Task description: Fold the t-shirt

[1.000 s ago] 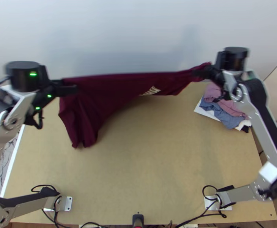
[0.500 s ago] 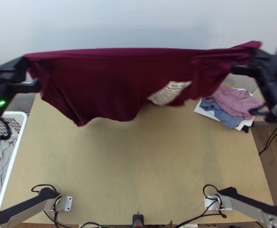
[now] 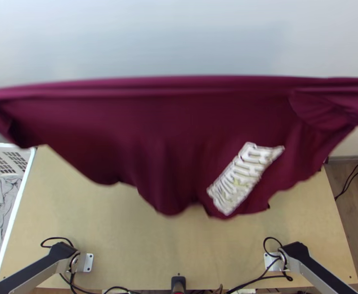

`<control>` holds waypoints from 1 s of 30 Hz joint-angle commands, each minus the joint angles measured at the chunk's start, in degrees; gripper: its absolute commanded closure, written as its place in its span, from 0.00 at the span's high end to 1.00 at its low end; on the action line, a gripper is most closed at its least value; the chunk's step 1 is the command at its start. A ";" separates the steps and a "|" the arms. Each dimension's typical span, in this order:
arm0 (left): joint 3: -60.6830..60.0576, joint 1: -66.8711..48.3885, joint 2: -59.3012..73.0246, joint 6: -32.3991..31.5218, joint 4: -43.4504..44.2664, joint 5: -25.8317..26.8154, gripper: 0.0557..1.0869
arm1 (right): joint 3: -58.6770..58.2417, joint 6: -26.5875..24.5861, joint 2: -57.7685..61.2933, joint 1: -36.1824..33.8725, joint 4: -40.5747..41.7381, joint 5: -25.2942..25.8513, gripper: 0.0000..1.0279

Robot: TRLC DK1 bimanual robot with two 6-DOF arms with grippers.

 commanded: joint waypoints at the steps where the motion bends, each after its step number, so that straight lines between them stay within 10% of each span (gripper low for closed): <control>1: -2.34 0.12 -4.87 -2.18 -7.84 0.92 0.04 | -0.07 -0.80 -4.21 0.06 -4.53 0.28 0.03; 15: -43.82 0.56 -7.77 -3.05 14.40 8.56 0.04 | -22.57 5.88 2.82 8.05 3.47 -0.78 0.03; 30: -57.62 19.98 18.51 -6.04 42.26 17.44 0.04 | -26.00 11.59 34.90 -0.47 25.36 -9.83 0.03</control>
